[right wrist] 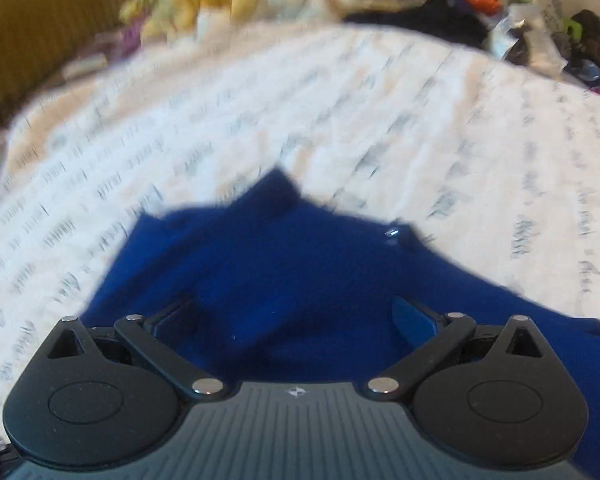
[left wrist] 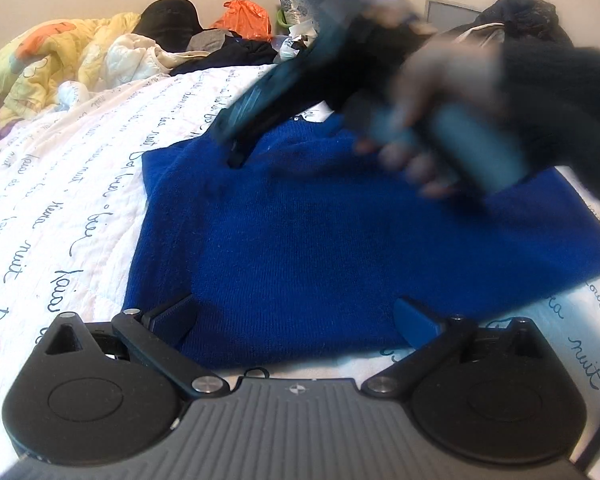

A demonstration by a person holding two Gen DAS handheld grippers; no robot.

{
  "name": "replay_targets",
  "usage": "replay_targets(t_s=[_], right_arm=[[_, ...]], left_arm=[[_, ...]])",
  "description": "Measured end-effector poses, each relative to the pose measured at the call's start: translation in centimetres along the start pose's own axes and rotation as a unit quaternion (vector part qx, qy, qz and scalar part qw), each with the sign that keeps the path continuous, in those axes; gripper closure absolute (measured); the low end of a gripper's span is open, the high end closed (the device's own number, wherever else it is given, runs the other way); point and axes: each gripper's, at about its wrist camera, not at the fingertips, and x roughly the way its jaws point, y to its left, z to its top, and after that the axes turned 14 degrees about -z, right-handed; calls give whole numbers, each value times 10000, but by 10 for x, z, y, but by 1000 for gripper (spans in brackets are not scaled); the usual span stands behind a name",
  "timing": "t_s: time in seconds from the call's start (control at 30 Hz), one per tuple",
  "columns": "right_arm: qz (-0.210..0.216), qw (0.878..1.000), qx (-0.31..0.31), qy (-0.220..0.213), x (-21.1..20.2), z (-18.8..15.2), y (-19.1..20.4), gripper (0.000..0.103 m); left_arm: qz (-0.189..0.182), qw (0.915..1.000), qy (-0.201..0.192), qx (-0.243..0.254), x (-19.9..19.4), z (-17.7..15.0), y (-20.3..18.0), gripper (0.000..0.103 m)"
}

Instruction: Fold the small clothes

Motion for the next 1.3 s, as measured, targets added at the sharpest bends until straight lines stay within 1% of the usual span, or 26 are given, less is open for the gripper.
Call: replay_targets(t_s=[0.03, 0.07, 0.17, 0.2, 0.23, 0.3, 0.37, 0.43, 0.5, 0.57, 0.63, 0.67, 0.7, 0.73, 0.8, 0.83, 0.9, 0.97, 1.0, 1.03, 1.07, 1.1, 1.17, 1.23, 1.27, 1.3], right_arm=[[29, 9995, -94, -310, 5, 0, 6, 0], [80, 9993, 95, -360, 10, 2, 3, 0], [78, 9999, 75, -55, 10, 15, -3, 0], [76, 9999, 105, 28, 3, 14, -8, 0], [105, 9997, 217, -96, -11, 7, -19, 0], [246, 9968, 411, -640, -49, -17, -50, 0], [36, 9948, 594, -829, -76, -45, -82, 0], [-404, 9938, 739, -730, -86, -70, -113, 0], [-880, 9913, 827, -514, -83, -89, -139, 0], [-1144, 9878, 1022, -264, -74, -104, -162, 0], [-1322, 9851, 1104, -33, -62, -118, -177, 0], [-1244, 9846, 1226, -76, -60, -129, -186, 0], [-1122, 9840, 1376, -164, -63, -139, -194, 0], [-1067, 9843, 1378, -294, -67, -150, -201, 0], [-1025, 9838, 1352, -585, -73, -167, -205, 0], [-1054, 9837, 1292, -677, -73, -169, -202, 0], [-1017, 9853, 1264, -535, -73, -159, -204, 0], [-1073, 9824, 1485, -375, -81, -151, -208, 0], [-1089, 9791, 1661, -443, -90, -151, -208, 0], [-986, 9773, 1779, -590, -99, -152, -208, 0], [-821, 9771, 1828, -719, -102, -151, -207, 0], [-745, 9774, 1823, -762, -102, -147, -206, 0], [-818, 9795, 1694, -725, -90, -131, -201, 0], [-906, 9809, 1608, -612, -72, -119, -201, 0], [-927, 9820, 1581, -448, -60, -116, -201, 0], [-974, 9829, 1543, -236, -47, -117, -203, 0]], left_arm=[[9, 10000, -12, 0, 0, 0, -1, 0], [8, 10000, -7, -7, 0, 1, 0, 0], [5, 10000, 52, -41, -5, 4, 1, 0], [-13, 9999, 70, -71, -8, 6, 2, 3], [-39, 9999, 54, -94, -13, 9, 3, 3], [-117, 9999, -113, -36, -21, 21, 7, 2], [-156, 9995, -250, 126, -19, 40, 8, 1], [-131, 9987, -348, 344, -4, 64, 9, 1], [-279, 9978, -352, 479, 20, 88, 11, 1], [-449, 9978, -149, 462, 56, 110, 18, 1], [-162, 9990, 247, 349, 92, 121, 31, 3], [-28, 9986, 505, 178, 107, 121, 41, 0], [-216, 9991, 365, -8, 109, 119, 54, 0], [-250, 9994, 257, 20, 107, 116, 60, 0], [-200, 9994, 197, 182, 101, 109, 64, 0], [-203, 9994, 201, 196, 100, 109, 64, 0], [-103, 9994, 286, 175, 100, 114, 62, 0], [11, 9993, 231, 279, 95, 123, 51, 6], [-21, 9991, 108, 405, 94, 127, 49, 5], [-91, 9986, -32, 524, 92, 131, 44, 1], [-148, 9980, -117, 599, 96, 136, 39, 0], [-166, 9980, -67, 609, 105, 141, 36, 0], [-123, 9986, 204, 475, 129, 151, 35, 0], [-20, 9987, 459, 209, 154, 155, 46, 0], [-47, 9991, 420, 98, 159, 156, 54, 0], [-24, 9993, 335, 152, 161, 155, 57, 0]])
